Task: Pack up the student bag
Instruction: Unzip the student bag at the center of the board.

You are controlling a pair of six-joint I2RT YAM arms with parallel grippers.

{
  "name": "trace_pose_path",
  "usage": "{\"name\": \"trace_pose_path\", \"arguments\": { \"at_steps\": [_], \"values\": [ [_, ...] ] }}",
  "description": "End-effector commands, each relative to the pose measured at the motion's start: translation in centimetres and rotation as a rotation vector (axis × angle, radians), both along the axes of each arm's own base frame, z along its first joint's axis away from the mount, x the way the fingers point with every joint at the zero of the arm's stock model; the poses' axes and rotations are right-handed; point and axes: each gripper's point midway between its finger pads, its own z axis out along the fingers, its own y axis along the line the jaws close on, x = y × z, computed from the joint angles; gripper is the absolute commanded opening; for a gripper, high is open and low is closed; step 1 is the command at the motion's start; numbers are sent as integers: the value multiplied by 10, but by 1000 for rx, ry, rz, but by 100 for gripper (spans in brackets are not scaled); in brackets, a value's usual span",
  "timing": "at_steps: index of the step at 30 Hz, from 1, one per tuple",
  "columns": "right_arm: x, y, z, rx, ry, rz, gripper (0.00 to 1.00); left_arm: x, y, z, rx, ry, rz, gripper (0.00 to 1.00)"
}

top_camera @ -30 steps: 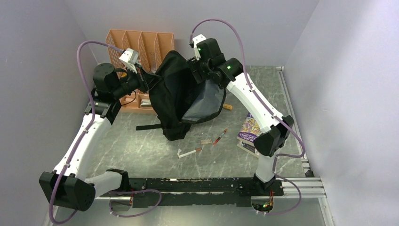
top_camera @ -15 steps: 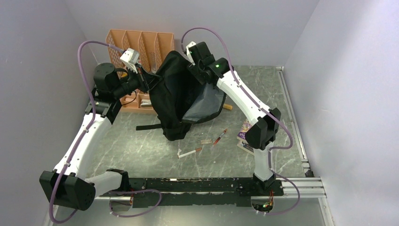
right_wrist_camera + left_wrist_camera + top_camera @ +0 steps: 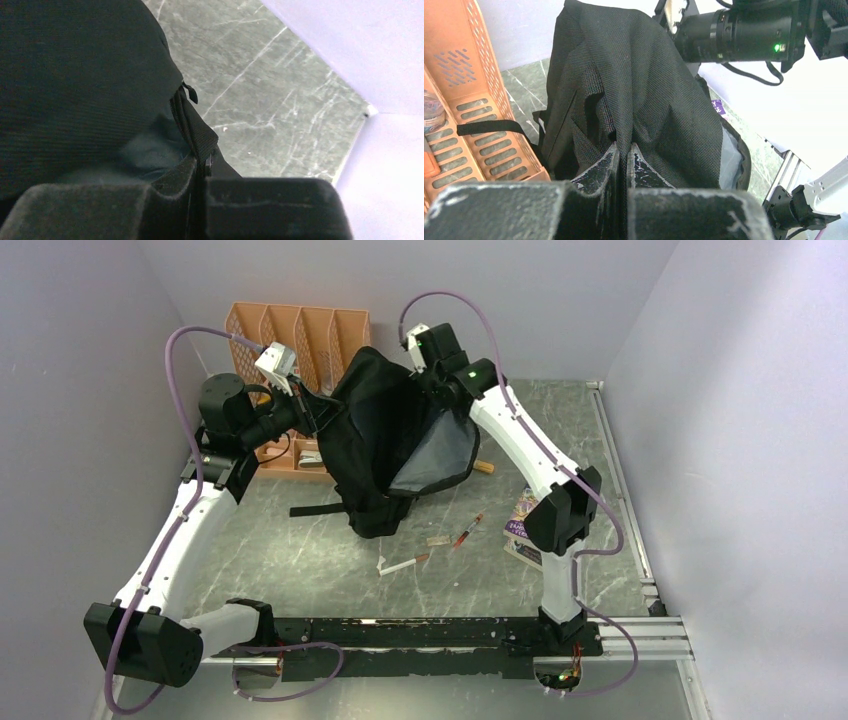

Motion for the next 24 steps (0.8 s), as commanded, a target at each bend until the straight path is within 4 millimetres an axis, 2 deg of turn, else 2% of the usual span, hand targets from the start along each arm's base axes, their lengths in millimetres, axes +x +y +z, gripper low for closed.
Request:
{"name": "trace_pose_path", "arguments": {
  "at_steps": [1,2,5,9,14,21,24],
  "values": [
    [7,-12,41,242,-11,-4,0,-9,-6,21,2,-69,-52,5],
    [6,-10,42,277,17,7,0,-9,-6,21,4,-67,-54,5],
    [9,-23,40,376,100,-33,0,-12,-5,23,16,-71,-53,5],
    [10,-30,32,573,244,-41,0,-14,-1,22,37,-70,-38,5],
    [-10,-13,36,922,405,94,0,-16,0,16,40,-57,-28,5],
    [-37,21,65,1259,510,345,0,-9,8,2,35,-1,43,5],
    [-47,27,77,1375,516,418,0,-3,16,-8,57,34,103,5]
  ]
}}
